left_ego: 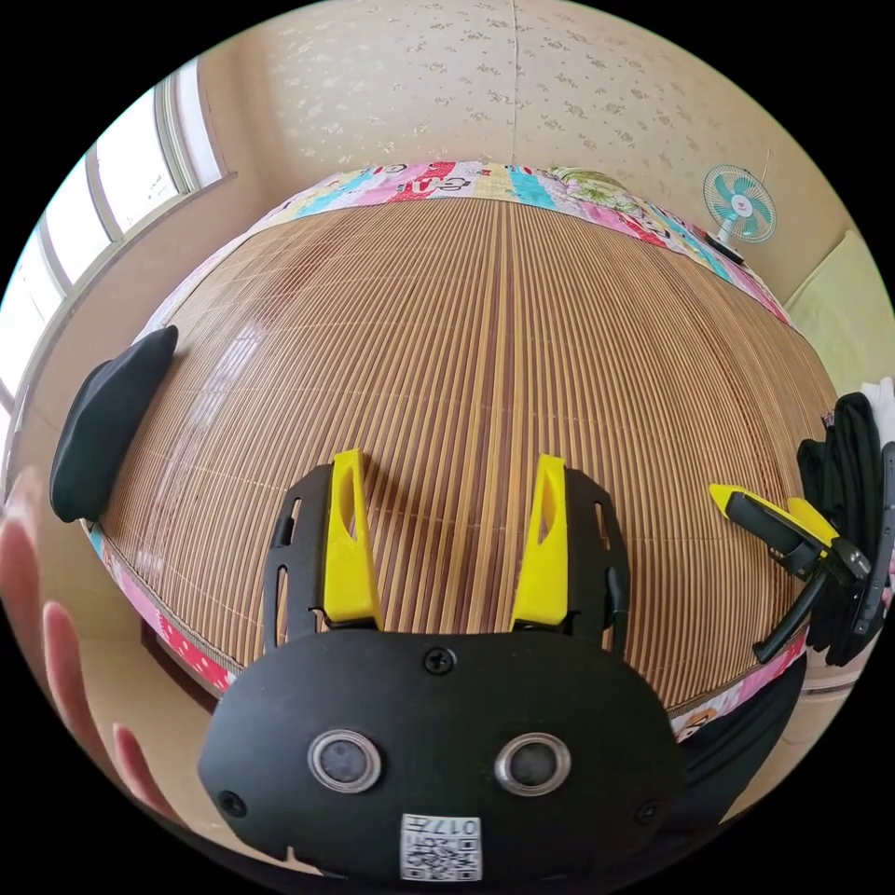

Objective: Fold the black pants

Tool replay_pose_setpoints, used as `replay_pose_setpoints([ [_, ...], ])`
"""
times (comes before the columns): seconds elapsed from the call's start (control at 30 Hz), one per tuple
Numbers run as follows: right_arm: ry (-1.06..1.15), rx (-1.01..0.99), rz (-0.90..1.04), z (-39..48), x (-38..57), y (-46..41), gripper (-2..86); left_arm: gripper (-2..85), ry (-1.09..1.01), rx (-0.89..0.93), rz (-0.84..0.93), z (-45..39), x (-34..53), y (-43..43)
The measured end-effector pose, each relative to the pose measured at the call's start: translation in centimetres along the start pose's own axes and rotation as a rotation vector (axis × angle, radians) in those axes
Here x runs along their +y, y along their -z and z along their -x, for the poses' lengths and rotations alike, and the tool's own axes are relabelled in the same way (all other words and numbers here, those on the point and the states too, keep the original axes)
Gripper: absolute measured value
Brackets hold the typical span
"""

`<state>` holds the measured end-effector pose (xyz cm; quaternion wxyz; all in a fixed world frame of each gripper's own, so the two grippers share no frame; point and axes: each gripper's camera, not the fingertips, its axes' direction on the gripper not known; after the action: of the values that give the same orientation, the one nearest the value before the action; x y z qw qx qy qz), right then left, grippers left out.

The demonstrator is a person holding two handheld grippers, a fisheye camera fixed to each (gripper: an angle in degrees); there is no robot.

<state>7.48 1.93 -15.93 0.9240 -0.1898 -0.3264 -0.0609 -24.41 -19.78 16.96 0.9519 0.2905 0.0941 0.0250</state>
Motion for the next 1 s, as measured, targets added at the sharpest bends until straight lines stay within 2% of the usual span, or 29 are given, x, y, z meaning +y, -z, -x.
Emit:
replay_pose_setpoints([
  [1.0,0.001,0.005,0.005,-0.4,0.4,1.1,33.6,24.0,0.003,-0.001,0.001,0.3,-0.1,1.4],
])
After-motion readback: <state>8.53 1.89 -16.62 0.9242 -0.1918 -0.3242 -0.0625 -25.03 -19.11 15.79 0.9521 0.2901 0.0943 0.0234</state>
